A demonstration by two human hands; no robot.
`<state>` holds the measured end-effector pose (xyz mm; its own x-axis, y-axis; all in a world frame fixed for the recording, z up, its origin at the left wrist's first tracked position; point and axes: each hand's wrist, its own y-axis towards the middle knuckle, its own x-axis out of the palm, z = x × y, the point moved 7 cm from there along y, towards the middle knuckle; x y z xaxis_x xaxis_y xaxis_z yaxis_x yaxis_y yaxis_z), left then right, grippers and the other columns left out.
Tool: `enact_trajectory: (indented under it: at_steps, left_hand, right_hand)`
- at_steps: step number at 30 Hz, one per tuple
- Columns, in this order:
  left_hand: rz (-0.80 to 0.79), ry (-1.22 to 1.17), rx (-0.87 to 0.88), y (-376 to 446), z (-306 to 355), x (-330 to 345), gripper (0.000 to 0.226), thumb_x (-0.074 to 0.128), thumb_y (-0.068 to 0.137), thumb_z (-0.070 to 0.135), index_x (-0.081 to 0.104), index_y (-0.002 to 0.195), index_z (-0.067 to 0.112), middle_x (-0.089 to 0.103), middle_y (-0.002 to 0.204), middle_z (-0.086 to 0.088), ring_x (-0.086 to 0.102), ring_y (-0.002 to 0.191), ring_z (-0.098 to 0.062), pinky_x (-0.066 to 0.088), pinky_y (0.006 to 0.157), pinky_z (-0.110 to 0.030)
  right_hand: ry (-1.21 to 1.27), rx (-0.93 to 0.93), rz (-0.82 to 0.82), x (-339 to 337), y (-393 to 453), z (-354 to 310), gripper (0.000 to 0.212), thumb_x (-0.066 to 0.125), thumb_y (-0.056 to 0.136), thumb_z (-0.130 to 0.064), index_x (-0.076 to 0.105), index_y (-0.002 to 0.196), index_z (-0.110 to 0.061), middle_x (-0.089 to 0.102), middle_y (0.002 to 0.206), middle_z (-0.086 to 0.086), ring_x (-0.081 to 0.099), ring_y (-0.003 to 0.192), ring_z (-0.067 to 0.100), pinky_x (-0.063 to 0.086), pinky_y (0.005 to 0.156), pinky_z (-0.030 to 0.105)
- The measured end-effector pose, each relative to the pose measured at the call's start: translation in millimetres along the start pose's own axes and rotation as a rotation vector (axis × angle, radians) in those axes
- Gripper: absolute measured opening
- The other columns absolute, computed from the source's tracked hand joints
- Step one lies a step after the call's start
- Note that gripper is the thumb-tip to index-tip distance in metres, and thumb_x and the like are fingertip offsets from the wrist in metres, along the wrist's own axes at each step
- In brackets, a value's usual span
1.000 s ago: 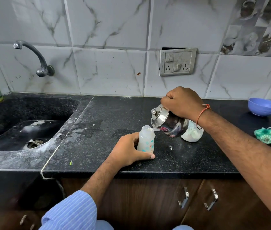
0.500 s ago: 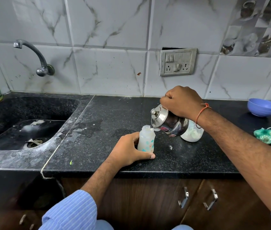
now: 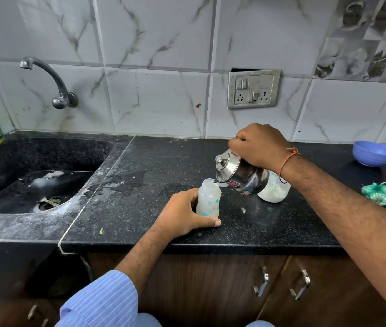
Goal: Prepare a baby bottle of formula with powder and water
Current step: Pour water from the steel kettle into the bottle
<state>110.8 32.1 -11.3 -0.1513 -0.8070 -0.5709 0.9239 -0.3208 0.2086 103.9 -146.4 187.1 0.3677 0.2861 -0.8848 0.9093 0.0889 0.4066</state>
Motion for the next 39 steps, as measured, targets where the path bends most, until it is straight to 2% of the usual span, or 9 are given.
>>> enact_trajectory:
  at_steps: [9,14,25,29,31,33,36,37,39]
  left_hand:
    - [-0.002,0.000,-0.010,-0.3,-1.3,0.1,0.071,0.107,0.062,0.049,0.077,0.125,0.036,0.081,0.110,0.024,0.075,0.104,0.007,0.064,0.098,-0.036]
    - [-0.003,0.000,-0.016,-0.3,-0.9,0.0,0.071,0.107,0.061,0.050,0.077,0.123,0.035,0.082,0.109,0.024,0.076,0.104,0.006,0.064,0.099,-0.037]
    - [0.000,0.012,-0.014,-1.3,1.5,-0.5,0.070,0.107,0.062,0.050,0.077,0.124,0.036,0.081,0.111,0.024,0.074,0.106,0.006,0.063,0.100,-0.037]
    - [-0.002,0.021,-0.016,-1.4,2.0,-0.8,0.071,0.106,0.062,0.051,0.076,0.125,0.035,0.081,0.112,0.024,0.074,0.105,0.007,0.064,0.099,-0.035]
    - [0.000,0.020,-0.015,-1.3,2.2,-0.9,0.070,0.107,0.062,0.050,0.076,0.124,0.035,0.081,0.111,0.023,0.075,0.105,0.007,0.064,0.098,-0.034]
    - [0.000,0.019,-0.014,-1.5,3.0,-1.0,0.068,0.107,0.063,0.048,0.077,0.123,0.035,0.081,0.111,0.024,0.074,0.104,0.008,0.064,0.098,-0.032]
    - [0.002,0.023,-0.013,-1.8,3.5,-1.5,0.068,0.107,0.063,0.048,0.077,0.123,0.035,0.081,0.110,0.024,0.074,0.103,0.010,0.063,0.097,-0.031]
    - [0.003,0.027,-0.012,-1.6,3.4,-1.6,0.069,0.107,0.063,0.049,0.077,0.123,0.036,0.081,0.110,0.025,0.074,0.103,0.009,0.063,0.097,-0.031]
    - [0.006,0.026,-0.012,-2.0,3.2,-1.6,0.068,0.106,0.062,0.050,0.077,0.122,0.036,0.081,0.109,0.025,0.074,0.102,0.009,0.064,0.097,-0.032]
  right_hand:
    - [0.046,0.000,0.019,3.0,-1.5,6.2,0.046,0.059,0.091,-0.024,0.037,0.051,-0.015,0.034,0.052,0.000,0.031,0.054,0.020,0.024,0.052,0.032]
    - [0.105,0.006,0.058,5.3,-5.1,14.0,0.049,0.059,0.090,-0.021,0.033,0.049,-0.014,0.028,0.049,0.000,0.026,0.052,0.018,0.022,0.052,0.031]
    - [0.276,0.112,0.133,25.2,-15.8,44.9,0.050,0.058,0.096,-0.026,0.039,0.053,-0.010,0.034,0.052,0.004,0.034,0.054,0.020,0.028,0.055,0.035]
    - [0.519,0.245,0.153,48.6,-21.4,68.5,0.048,0.060,0.093,-0.033,0.051,0.063,0.004,0.048,0.057,0.014,0.044,0.058,0.019,0.033,0.059,0.034]
    - [0.691,0.331,0.177,60.0,-26.5,78.2,0.046,0.060,0.089,-0.034,0.050,0.058,-0.001,0.047,0.056,0.010,0.043,0.060,0.018,0.033,0.062,0.035]
    - [0.846,0.409,0.188,70.7,-33.1,82.1,0.041,0.062,0.092,-0.027,0.047,0.055,-0.016,0.038,0.054,0.000,0.035,0.057,0.016,0.029,0.063,0.035]
    - [1.029,0.489,0.212,84.9,-41.1,82.9,0.018,0.061,0.091,-0.028,0.064,0.079,-0.015,0.044,0.070,0.007,0.040,0.066,0.019,0.032,0.065,0.036]
    - [1.064,0.507,0.225,88.7,-42.4,82.8,0.017,0.061,0.091,-0.030,0.065,0.081,-0.016,0.045,0.070,0.008,0.041,0.066,0.019,0.032,0.063,0.035]
    - [1.097,0.555,0.245,95.6,-44.1,82.9,0.026,0.061,0.095,-0.029,0.058,0.070,-0.020,0.048,0.054,0.004,0.042,0.054,0.015,0.030,0.056,0.028]
